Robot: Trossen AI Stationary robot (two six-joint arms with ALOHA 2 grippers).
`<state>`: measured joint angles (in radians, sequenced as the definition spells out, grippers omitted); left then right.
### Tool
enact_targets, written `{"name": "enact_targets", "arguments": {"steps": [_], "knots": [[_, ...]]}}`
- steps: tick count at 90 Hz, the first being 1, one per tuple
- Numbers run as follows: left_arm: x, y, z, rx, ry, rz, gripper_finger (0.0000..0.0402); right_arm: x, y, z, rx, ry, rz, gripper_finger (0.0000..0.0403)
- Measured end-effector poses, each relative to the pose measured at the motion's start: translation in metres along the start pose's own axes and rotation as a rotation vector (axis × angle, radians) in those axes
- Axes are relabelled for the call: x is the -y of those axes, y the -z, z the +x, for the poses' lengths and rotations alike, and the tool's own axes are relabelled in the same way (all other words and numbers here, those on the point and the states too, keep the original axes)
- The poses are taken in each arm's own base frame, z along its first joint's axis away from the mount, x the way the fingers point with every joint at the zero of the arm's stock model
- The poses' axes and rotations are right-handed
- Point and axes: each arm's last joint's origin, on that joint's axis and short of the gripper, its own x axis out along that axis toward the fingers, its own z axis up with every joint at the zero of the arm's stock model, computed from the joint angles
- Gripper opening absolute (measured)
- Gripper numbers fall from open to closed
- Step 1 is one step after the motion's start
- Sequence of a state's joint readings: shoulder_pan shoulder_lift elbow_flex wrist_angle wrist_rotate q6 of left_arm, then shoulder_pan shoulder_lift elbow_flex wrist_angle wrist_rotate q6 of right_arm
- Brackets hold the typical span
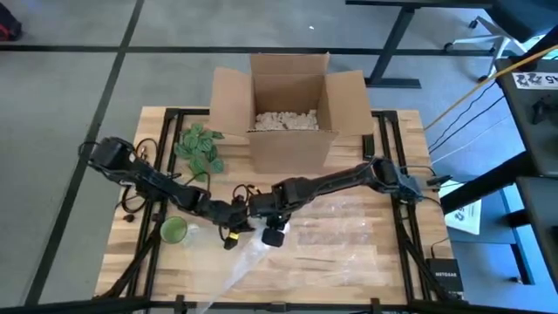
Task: Wrap mug
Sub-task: Wrap the blue mug in bubble wrap
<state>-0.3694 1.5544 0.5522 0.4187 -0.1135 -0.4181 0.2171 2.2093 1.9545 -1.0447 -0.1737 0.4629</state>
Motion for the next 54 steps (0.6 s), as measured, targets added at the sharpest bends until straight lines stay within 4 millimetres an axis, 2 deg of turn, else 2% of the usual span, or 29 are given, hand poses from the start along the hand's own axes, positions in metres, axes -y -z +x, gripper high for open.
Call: {"name": "enact_targets", "arguments": {"steps": [21,54], "knots": [[-0.004,0.001,0.015,-0.033,-0.018,-0.009,0.0,-0.009,0.0,0.001,0.046,-0.002,-0.041,0.0],[-0.003,-0.013,0.037,0.019,0.035,0.013,0.0,-0.004,0.01,-0.001,-0.049,0.065,-0.024,0.0]]}}
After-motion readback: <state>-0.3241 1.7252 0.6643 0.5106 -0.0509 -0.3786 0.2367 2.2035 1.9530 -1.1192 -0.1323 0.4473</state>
